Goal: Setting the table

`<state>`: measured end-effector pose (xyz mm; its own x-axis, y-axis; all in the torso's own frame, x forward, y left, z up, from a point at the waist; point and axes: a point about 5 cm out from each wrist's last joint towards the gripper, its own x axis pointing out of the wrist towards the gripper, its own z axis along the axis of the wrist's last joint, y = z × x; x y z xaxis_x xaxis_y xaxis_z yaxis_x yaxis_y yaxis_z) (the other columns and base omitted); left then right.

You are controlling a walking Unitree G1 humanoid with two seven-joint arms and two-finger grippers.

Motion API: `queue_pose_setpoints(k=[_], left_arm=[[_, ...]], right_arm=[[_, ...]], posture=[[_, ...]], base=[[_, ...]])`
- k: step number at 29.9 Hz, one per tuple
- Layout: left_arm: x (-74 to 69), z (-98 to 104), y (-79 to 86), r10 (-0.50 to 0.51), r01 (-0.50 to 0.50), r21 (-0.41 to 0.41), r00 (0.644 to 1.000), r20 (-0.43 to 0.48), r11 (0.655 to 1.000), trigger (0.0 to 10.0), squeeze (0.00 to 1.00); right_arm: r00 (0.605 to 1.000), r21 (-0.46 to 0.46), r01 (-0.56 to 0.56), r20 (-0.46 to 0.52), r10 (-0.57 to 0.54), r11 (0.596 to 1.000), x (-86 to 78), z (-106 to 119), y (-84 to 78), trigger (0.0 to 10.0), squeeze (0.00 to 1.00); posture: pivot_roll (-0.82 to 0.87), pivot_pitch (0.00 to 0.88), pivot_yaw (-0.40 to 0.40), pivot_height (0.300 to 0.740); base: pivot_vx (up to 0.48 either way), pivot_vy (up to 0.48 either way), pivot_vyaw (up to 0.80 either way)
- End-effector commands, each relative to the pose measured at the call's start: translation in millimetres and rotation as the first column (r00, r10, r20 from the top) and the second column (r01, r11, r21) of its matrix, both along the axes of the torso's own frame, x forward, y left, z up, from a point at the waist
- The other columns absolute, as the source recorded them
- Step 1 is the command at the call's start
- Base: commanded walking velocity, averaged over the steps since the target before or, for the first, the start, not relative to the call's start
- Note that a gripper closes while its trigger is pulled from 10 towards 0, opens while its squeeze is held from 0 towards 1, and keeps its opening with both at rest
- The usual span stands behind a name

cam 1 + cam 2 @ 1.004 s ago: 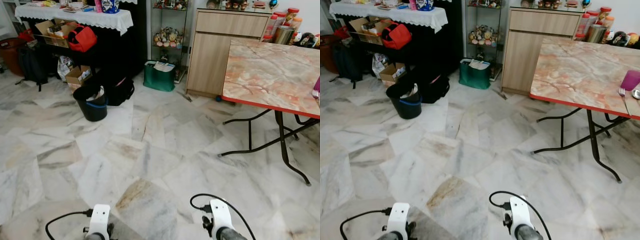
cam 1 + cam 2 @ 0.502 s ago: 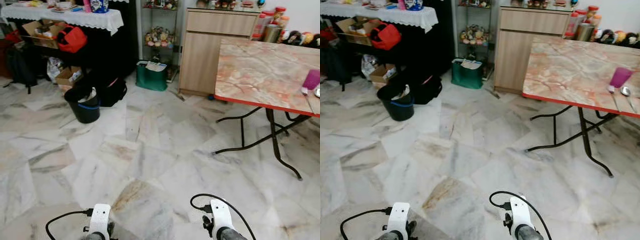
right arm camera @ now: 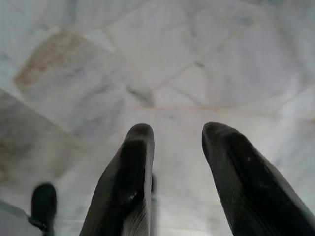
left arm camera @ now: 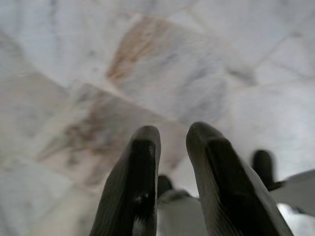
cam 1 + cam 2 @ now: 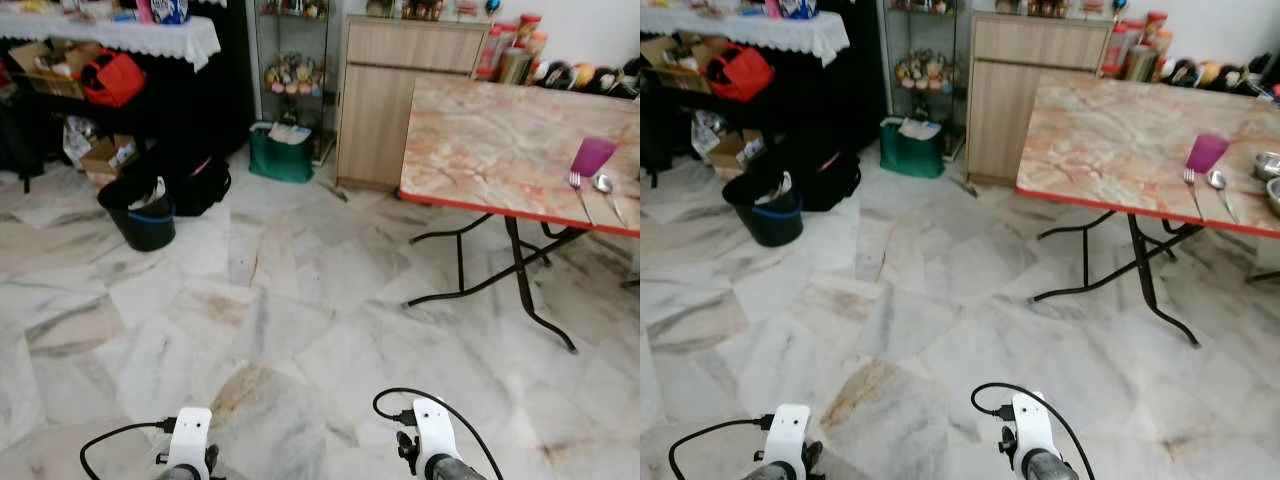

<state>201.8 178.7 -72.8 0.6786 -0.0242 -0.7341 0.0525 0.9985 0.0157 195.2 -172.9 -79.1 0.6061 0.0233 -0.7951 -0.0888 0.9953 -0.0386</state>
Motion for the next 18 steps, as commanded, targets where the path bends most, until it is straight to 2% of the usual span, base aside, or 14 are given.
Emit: queue_pose_setpoints(k=[1, 15, 18], left_arm=[[-4.3, -1.5, 7.5, -0.011, 0.012, 0.029, 1.0, -0.016, 1.0, 10.0, 0.0], [-4.1, -1.3, 8.2, -0.014, 0.014, 0.03, 1.0, -0.014, 0.999, 10.0, 0.0], [-4.4, -1.5, 7.9, -0.014, 0.015, 0.029, 1.0, -0.015, 0.999, 10.0, 0.0]], right_arm=[[1.0, 0.009, -0.005, 0.02, 0.005, 1.0, 5.7, 2.7, 5.0, 10.0, 0.0], [1.0, 0.015, 0.012, 0.018, -0.012, 1.0, 4.9, 2.3, 4.8, 10.0, 0.0], [1.0, 0.024, 0.022, 0.011, -0.023, 0.999, 4.5, 1.9, 5.4, 10.0, 0.0]], posture=[[0.02, 0.0, -0.01, 0.728], [0.02, 0.0, -0.006, 0.728], [0.02, 0.0, -0.007, 0.728]], base=[[0.0, -0.27, 0.0], [0.0, -0.268, 0.0], [0.0, -0.268, -0.68]])
